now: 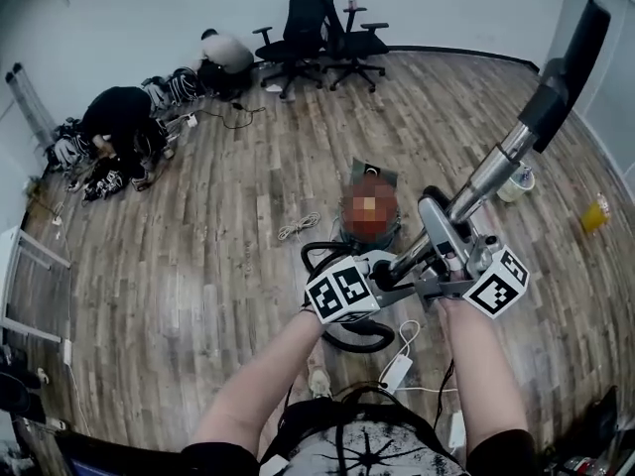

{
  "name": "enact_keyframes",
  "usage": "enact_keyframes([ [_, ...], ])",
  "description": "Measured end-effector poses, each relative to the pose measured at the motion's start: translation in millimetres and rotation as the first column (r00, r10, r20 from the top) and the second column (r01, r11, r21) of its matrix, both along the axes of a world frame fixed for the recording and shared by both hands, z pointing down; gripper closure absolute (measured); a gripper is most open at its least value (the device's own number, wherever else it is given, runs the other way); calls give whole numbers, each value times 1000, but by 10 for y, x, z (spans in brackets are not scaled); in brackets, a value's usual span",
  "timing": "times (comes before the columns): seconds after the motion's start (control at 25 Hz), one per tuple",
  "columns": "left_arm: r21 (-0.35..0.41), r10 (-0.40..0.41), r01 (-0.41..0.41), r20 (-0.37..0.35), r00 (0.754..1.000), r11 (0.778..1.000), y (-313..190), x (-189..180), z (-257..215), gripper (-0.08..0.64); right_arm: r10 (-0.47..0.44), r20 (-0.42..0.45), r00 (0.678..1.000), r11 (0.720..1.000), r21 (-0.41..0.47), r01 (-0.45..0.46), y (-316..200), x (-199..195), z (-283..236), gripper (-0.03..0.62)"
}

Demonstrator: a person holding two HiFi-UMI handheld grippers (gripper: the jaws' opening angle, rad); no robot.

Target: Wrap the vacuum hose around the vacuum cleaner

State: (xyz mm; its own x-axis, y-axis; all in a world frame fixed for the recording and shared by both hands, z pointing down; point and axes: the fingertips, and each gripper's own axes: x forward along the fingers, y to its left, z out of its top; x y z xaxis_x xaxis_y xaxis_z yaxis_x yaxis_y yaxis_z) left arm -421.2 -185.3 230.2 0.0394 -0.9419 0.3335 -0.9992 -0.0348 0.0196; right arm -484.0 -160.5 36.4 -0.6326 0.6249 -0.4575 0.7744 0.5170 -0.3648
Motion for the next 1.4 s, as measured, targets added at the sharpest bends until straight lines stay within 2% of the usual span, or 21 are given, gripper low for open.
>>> enact_keyframes([
  [0.28,99,53,-51,-16,998,994,555,-622,-414,434,-72,54,996,991,114,66,879,-530,-106,476],
  [0.4,71,58,-57,-11,998,996,679,-821,-476,439,-80,46,996,983,172,71,1145,-723,-59,476],
  [0.48,68,52,-49,-32,998,996,768,-896,-440,449,-78,36,996,976,205,69,1283,-809,-15,476],
  [0.6,67,7,-3,-49,999,998,955,-1013,-409,455,-62,8,998,961,269,57,1507,-919,37,474],
  [0.76,90,-92,95,-39,995,991,1103,-1277,-530,481,14,-6,1000,930,367,-10,1680,-1096,-45,466],
  [0.84,106,-131,131,-8,991,986,1140,-1463,-703,492,41,6,999,925,378,-41,1714,-1230,-215,468],
  [0.96,155,-146,144,1,989,977,1139,-1626,-913,502,39,20,999,934,354,-44,1738,-1370,-413,477],
  [1.12,202,-155,149,15,988,968,1098,-1698,-890,504,15,50,999,947,321,-30,1759,-1408,-399,486],
  [1.4,222,-190,175,46,981,959,771,-2165,-925,505,-28,83,996,945,326,0,1470,-1790,-424,488],
])
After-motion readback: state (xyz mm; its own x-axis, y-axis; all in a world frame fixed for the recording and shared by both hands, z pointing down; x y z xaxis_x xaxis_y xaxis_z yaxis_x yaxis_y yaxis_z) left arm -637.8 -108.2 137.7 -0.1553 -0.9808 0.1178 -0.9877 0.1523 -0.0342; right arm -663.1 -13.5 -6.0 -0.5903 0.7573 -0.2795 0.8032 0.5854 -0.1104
